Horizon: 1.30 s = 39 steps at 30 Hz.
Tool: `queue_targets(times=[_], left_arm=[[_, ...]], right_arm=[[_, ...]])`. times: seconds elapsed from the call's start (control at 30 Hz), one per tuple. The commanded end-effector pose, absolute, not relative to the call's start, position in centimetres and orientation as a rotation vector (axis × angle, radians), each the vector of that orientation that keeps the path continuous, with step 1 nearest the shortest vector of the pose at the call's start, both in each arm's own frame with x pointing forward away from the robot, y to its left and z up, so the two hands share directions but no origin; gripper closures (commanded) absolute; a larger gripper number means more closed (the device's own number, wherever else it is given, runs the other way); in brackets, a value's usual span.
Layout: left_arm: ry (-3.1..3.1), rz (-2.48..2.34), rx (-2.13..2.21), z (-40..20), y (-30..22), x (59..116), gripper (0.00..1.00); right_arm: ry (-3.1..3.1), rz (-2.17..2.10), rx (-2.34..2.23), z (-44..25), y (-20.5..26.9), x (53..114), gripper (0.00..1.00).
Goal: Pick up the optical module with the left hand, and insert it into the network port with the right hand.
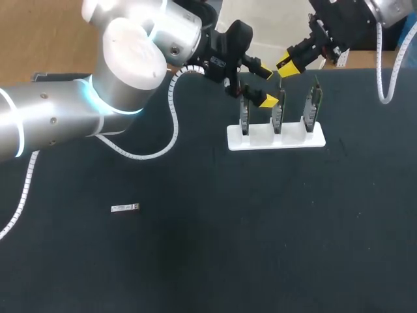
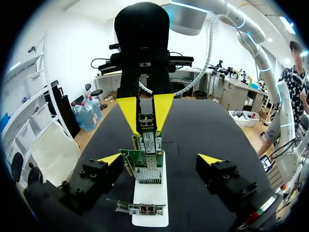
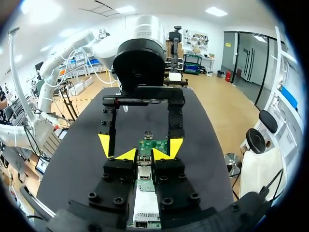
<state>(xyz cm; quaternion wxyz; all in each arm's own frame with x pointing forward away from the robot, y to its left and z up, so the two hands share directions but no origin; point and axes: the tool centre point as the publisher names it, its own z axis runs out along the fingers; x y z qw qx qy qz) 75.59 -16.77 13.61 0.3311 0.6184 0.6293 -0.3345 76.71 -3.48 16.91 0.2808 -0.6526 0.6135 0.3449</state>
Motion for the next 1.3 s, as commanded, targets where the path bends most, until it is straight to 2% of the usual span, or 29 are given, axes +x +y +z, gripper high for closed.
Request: queue_targets(times=[0.03,1.3], left_arm=[[1.649,-0.869,1.614,13.64,-16.76,75.40,0.00],[1.649,-0.869,1.614,13.64,-16.76,75.40,0.00]], right_arm=[[1.647,0.912,-1.744,16.89,-3.51,76.29,1.00],[1.658,0.910,-1.751,16.48,-3.55,76.74,1.00]])
